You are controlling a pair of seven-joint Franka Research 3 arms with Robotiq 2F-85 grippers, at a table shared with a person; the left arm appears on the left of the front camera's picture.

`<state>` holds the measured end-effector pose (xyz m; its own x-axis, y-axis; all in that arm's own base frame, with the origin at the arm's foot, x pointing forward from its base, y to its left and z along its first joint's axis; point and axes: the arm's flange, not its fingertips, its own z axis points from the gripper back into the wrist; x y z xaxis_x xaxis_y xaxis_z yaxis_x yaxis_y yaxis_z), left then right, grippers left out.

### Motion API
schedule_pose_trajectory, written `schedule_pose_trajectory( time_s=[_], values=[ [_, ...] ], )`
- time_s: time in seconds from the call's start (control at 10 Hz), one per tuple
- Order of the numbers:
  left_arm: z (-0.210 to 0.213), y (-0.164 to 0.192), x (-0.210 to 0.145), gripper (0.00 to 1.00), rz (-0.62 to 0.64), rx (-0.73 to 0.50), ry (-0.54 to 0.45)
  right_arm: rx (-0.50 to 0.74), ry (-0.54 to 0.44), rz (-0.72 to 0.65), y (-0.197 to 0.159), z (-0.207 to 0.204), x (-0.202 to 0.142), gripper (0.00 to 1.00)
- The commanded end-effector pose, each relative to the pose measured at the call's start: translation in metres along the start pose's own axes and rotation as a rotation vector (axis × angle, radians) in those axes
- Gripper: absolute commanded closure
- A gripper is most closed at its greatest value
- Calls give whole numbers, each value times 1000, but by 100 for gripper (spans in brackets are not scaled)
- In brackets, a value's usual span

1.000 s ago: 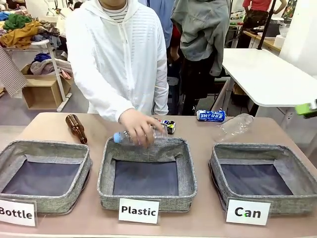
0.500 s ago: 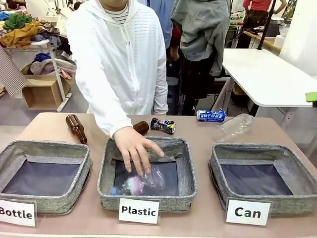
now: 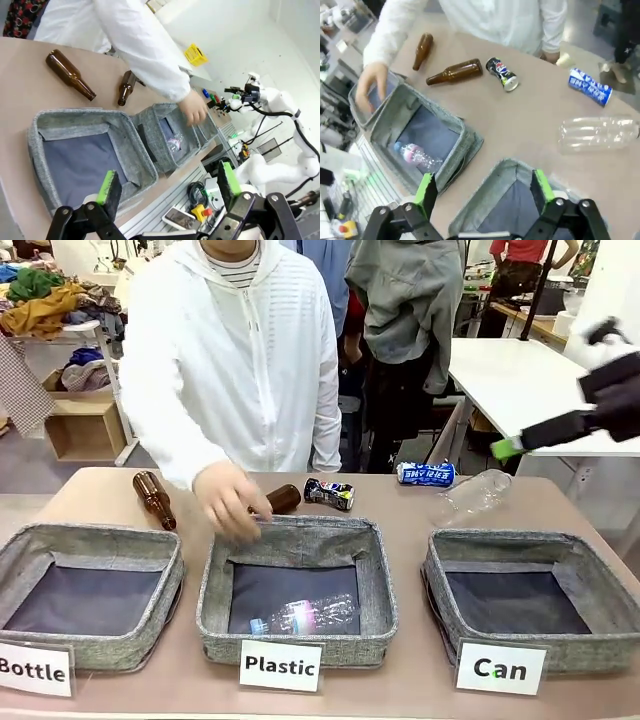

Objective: Sort the can waste into the basket.
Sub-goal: Pick up the can waste from the table and place it in the right Fabric basket.

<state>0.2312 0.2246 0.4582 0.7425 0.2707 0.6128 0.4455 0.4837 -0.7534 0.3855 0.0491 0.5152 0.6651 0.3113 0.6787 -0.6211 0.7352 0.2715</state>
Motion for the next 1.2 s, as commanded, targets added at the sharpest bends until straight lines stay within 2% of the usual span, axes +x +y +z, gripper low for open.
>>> schedule_pose_trajectory(
  time_s=[0.0,0.1,0.3,0.5,0.7,0.9,1.1],
  values=[
    [1,0,2,0,-24,-16,-19,-42,40,22,-13,-4,23,0],
    [1,0,2,0,-24,-16,-19,-86,14,3,-11,-2,20,0],
    [1,0,2,0,-24,-16,-19,-152,65,101,1,-44,46,0],
    [1,0,2,0,-24,-16,-19,-193,221,244,6,-121,104,0],
    [1,0,2,0,-24,-16,-19,-177,380,300,1,-202,151,0],
    [1,0,2,0,-24,-16,-19,-168,468,350,-9,-273,167,0],
    [1,0,2,0,-24,-16,-19,-140,494,371,-6,-307,156,0]
  ],
)
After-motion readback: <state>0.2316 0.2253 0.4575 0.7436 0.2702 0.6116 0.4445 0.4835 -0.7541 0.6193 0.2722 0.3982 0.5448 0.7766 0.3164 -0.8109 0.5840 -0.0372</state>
